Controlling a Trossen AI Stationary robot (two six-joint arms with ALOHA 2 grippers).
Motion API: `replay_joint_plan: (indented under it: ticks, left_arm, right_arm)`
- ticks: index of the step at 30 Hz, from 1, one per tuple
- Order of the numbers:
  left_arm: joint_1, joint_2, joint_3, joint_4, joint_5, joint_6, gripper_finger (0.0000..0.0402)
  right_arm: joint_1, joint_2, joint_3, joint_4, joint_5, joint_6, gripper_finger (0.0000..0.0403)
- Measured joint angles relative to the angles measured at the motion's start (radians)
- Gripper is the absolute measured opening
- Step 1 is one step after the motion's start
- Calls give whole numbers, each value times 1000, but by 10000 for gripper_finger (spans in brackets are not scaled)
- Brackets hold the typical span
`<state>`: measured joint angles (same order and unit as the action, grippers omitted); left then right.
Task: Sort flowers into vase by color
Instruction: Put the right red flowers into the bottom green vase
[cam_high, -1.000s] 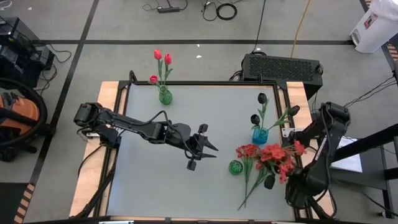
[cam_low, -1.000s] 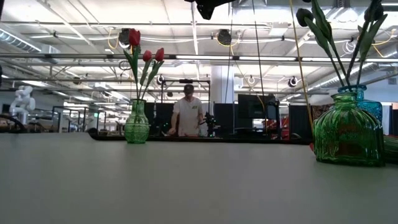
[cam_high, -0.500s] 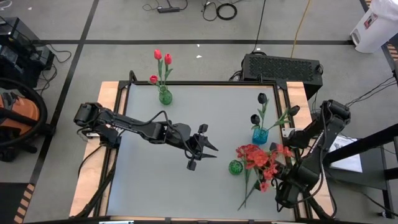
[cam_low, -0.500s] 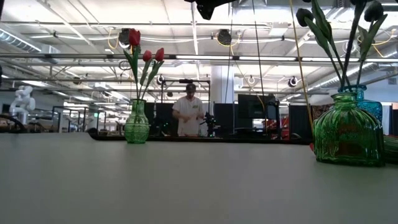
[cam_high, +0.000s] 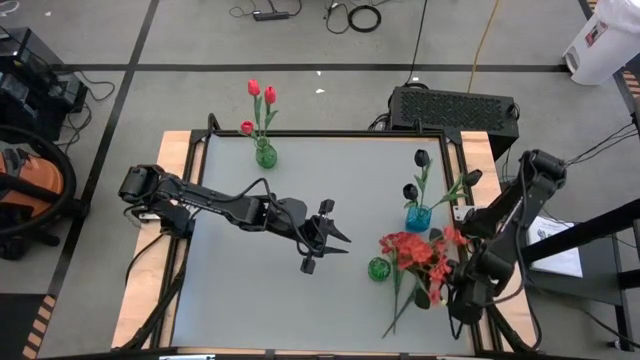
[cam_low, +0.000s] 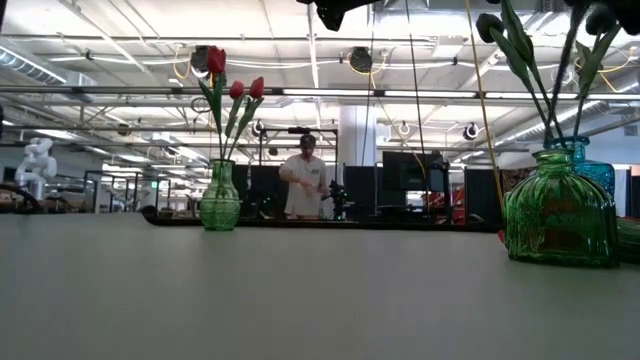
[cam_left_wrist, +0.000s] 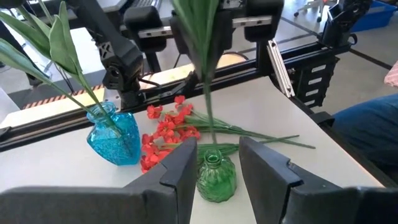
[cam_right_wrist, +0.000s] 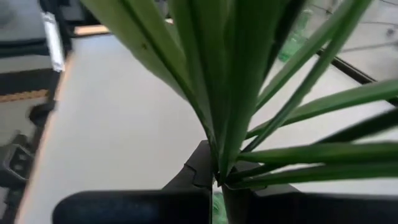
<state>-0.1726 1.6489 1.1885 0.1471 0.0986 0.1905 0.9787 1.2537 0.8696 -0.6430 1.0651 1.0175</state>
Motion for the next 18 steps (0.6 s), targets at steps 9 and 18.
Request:
replay_joint_plan:
  ticks: [9, 18]
  left_arm:
    - [-2, 0, 0, -3, 0, -1, 128]
    - [-16, 0, 0, -12, 0, 0, 128]
  right_arm:
    - [-52, -34, -11, 88, -74, -136, 4]
    - [-109, -29, -11, 48, -135, -148, 3]
